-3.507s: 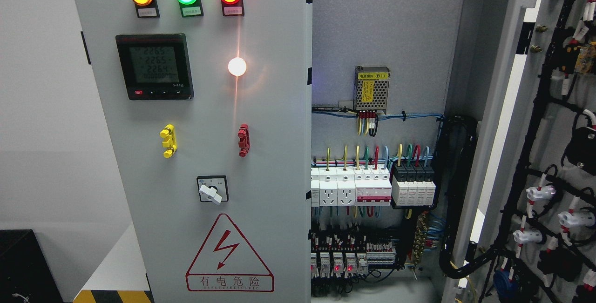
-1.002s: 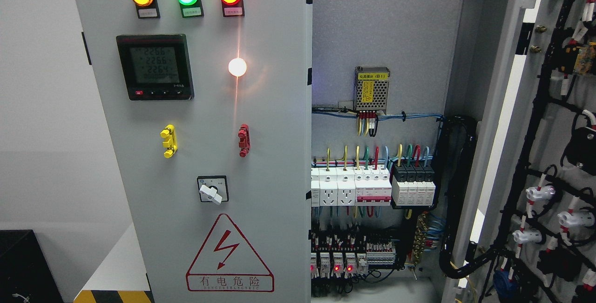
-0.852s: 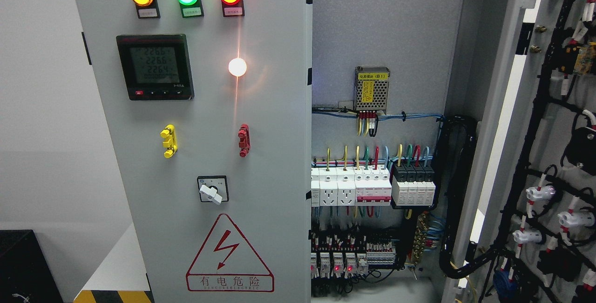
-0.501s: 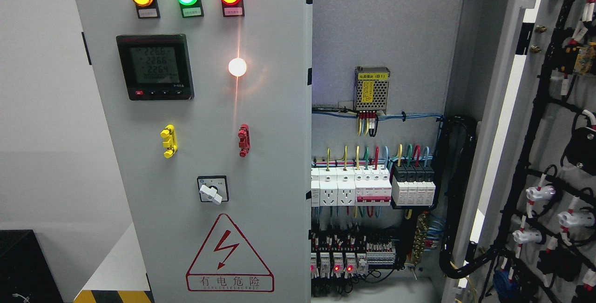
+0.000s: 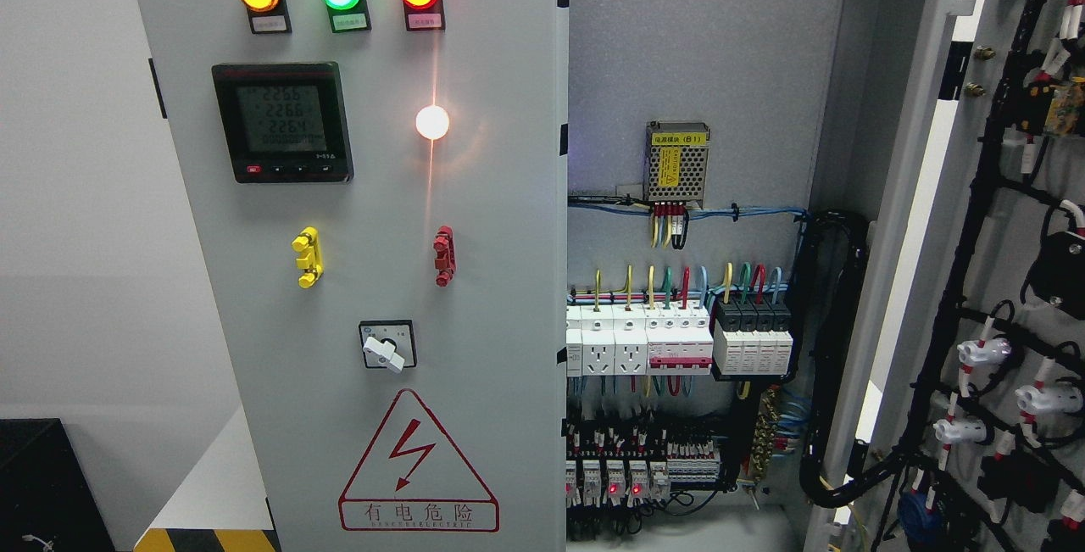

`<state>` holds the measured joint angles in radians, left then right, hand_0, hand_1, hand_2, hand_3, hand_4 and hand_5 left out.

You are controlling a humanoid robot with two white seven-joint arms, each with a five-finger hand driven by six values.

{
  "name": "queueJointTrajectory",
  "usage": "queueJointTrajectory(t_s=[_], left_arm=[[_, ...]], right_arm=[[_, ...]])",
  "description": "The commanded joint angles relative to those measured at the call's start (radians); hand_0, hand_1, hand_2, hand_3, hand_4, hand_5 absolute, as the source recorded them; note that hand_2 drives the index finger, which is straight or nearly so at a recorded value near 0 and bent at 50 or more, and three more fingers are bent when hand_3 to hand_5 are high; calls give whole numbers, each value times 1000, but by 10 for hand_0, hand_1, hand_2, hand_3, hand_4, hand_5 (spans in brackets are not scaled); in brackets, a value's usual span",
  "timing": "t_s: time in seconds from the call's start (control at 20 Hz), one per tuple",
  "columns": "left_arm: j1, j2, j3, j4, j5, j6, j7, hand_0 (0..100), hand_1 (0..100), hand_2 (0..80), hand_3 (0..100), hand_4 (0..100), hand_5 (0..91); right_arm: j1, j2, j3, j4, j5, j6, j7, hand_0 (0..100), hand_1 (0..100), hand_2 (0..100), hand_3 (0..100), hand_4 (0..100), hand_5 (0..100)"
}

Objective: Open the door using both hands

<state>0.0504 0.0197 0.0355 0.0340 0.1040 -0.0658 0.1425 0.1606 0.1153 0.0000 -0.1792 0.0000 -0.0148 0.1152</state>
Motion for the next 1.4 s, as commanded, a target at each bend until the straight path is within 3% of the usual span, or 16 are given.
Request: queueJointTrajectory(t_s=[0.0, 0.45, 0.75, 0.85, 1.1, 1.2, 1.35], left_arm=[[-3, -11, 24, 17, 5, -3, -8, 0, 0, 0, 0, 0, 0], [-12, -43, 24, -45, 5, -3, -8, 0, 0, 0, 0, 0, 0], [-17, -69, 26, -45, 5, -5, -8, 0, 0, 0, 0, 0, 0], [-17, -75, 26, -43, 5, -5, -8, 0, 0, 0, 0, 0, 0], [-17, -99, 27, -43, 2, -3, -17, 0, 0, 0, 0, 0, 0], [-17, -113, 26, -43, 5, -5, -18, 0, 0, 0, 0, 0, 0], [-18, -123, 29, -43, 5, -5, -18, 0, 0, 0, 0, 0, 0]], right_arm=[[68, -16, 3, -250, -25, -4, -2, 191, 0, 0, 0, 0, 0], [198, -72, 6, -730, -28, -10, -2, 191, 0, 0, 0, 0, 0], [214, -74, 12, -928, -29, -19, 0, 191, 0, 0, 0, 0, 0], [235, -75, 17, -989, -29, -78, 0, 191, 0, 0, 0, 0, 0], [283, -75, 49, -1158, -29, -328, 0, 191, 0, 0, 0, 0, 0], [286, -75, 63, -1216, -29, -366, 0, 191, 0, 0, 0, 0, 0], [293, -75, 104, -1313, -29, -366, 0, 191, 0, 0, 0, 0, 0]])
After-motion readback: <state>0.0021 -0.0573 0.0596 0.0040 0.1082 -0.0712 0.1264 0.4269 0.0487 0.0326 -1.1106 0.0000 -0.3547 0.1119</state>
